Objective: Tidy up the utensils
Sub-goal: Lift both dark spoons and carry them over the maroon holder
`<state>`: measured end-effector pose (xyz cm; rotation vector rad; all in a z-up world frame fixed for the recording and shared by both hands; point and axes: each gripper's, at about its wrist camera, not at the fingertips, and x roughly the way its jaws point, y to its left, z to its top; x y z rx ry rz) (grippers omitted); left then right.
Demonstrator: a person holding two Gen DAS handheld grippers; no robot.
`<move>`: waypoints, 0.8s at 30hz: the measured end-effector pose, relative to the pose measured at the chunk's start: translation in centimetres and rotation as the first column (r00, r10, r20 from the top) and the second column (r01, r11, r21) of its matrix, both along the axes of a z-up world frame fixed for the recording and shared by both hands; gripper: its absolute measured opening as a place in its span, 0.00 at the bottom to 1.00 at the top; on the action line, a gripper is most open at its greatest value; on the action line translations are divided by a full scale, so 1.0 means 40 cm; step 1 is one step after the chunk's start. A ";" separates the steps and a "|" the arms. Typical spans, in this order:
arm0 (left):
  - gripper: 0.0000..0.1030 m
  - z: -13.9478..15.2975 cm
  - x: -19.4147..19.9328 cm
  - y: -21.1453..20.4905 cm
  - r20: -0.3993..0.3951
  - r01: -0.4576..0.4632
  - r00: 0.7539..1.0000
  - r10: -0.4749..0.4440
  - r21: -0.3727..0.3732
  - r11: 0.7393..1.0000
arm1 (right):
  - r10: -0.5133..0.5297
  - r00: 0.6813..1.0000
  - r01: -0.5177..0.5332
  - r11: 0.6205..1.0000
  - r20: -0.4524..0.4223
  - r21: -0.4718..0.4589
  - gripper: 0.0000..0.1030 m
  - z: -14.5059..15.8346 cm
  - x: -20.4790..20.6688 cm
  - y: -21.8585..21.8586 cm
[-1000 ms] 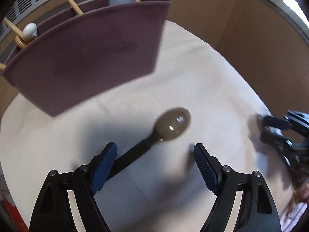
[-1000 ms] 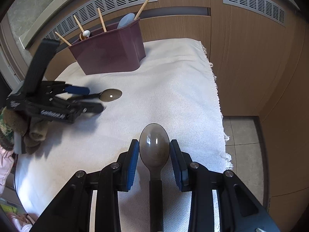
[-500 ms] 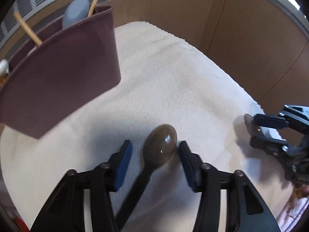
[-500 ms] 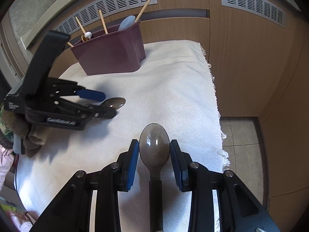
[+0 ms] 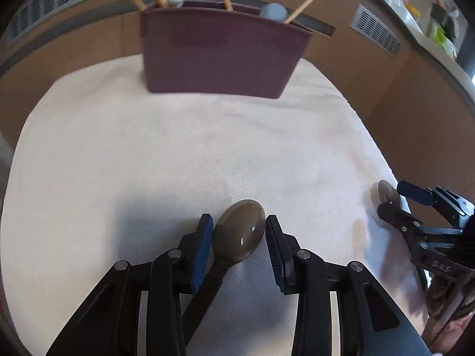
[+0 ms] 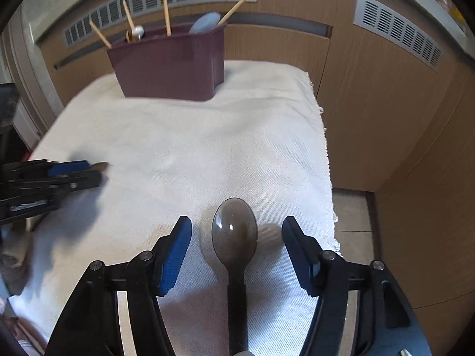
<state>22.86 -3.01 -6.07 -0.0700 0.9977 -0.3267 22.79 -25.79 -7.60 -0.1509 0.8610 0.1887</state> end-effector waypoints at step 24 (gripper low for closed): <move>0.33 -0.004 -0.010 -0.052 0.000 0.184 0.982 -0.188 0.185 0.965 | 0.053 0.996 -0.061 0.990 0.067 0.124 0.29 0.071 -0.062 0.000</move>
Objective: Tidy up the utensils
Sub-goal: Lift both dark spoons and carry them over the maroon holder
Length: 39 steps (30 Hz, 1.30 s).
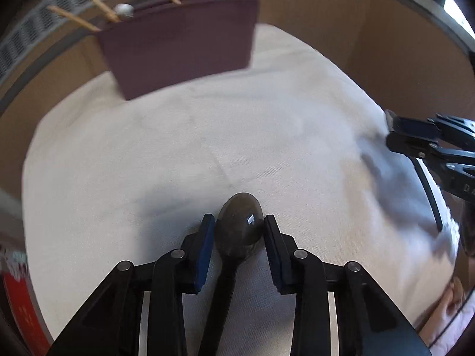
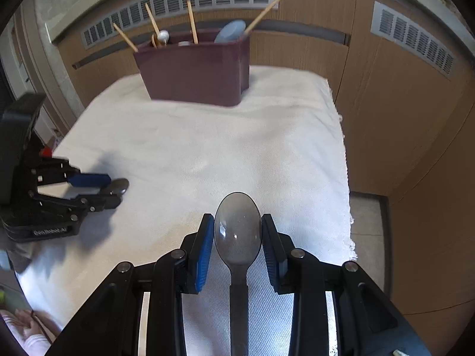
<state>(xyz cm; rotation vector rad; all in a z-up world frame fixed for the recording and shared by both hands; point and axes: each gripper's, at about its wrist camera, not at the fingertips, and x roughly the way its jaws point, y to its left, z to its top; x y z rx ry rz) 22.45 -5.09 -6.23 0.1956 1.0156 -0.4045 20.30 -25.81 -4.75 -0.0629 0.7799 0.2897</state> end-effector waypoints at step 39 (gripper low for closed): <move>0.33 0.353 0.096 0.250 0.360 -0.221 0.831 0.423 -0.484 0.847 | -0.166 0.985 0.170 0.982 -0.042 0.087 0.48 0.072 0.344 0.102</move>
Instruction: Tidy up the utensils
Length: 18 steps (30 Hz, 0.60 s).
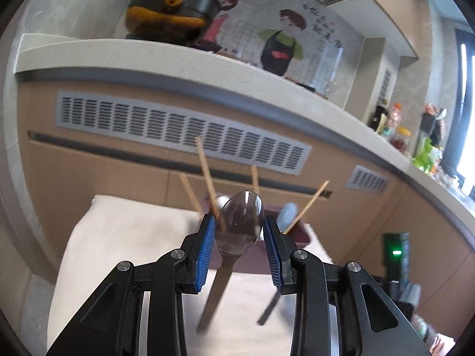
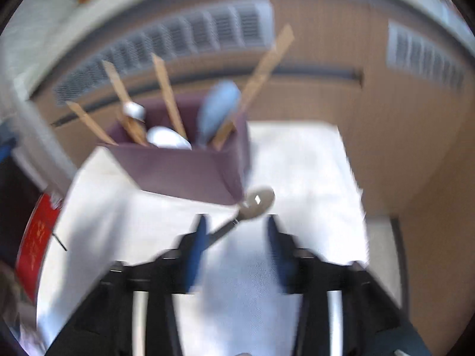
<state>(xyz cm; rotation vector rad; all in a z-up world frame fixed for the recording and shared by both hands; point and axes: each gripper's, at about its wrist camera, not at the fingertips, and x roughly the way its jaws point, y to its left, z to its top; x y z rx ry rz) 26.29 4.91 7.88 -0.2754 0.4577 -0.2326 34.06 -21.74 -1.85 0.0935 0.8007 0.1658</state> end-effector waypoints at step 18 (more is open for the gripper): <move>0.34 -0.097 -0.005 0.116 -0.106 -0.027 0.994 0.026 -0.013 1.000 | -0.019 0.994 0.004 0.990 -0.107 -0.143 0.29 -0.105 0.074 0.034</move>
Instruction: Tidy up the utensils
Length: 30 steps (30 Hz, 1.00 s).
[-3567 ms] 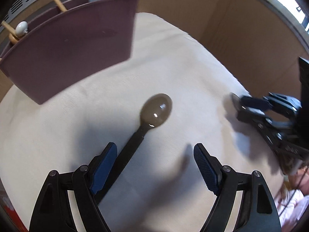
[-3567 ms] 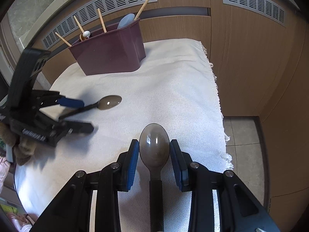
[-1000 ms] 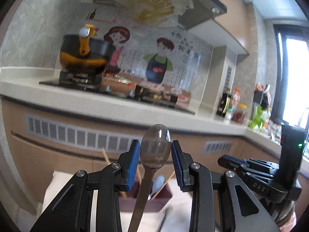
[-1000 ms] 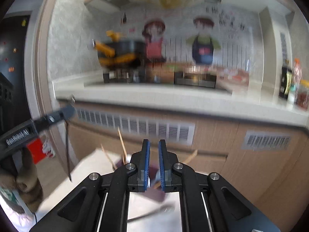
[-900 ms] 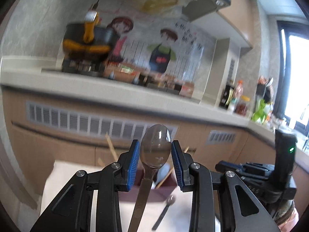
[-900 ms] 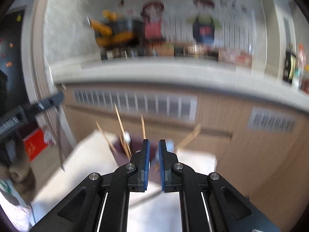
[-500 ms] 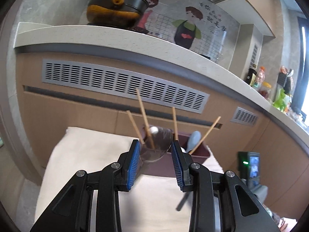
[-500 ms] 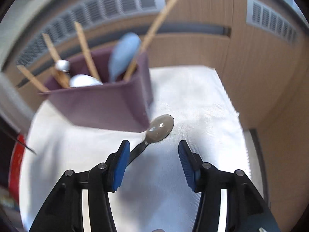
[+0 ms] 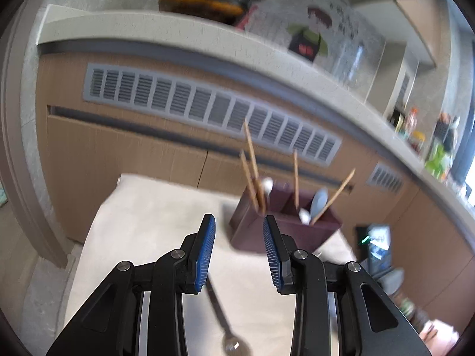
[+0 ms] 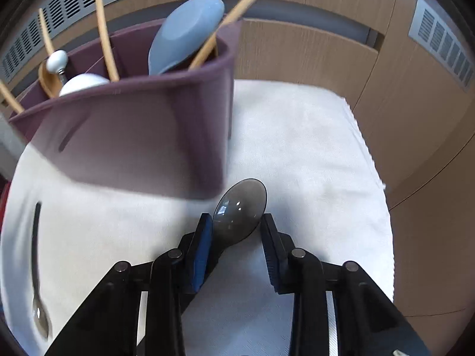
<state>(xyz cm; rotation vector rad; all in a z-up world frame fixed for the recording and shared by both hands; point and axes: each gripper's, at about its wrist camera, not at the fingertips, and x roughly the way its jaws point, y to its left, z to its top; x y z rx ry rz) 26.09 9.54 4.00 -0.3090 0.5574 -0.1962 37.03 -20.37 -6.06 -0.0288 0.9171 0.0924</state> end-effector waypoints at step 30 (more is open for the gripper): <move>0.44 -0.307 -0.122 -0.231 -0.314 -0.033 0.942 0.123 0.277 0.960 | 0.137 0.958 -0.159 0.985 0.253 0.067 0.29 0.101 -0.313 -0.046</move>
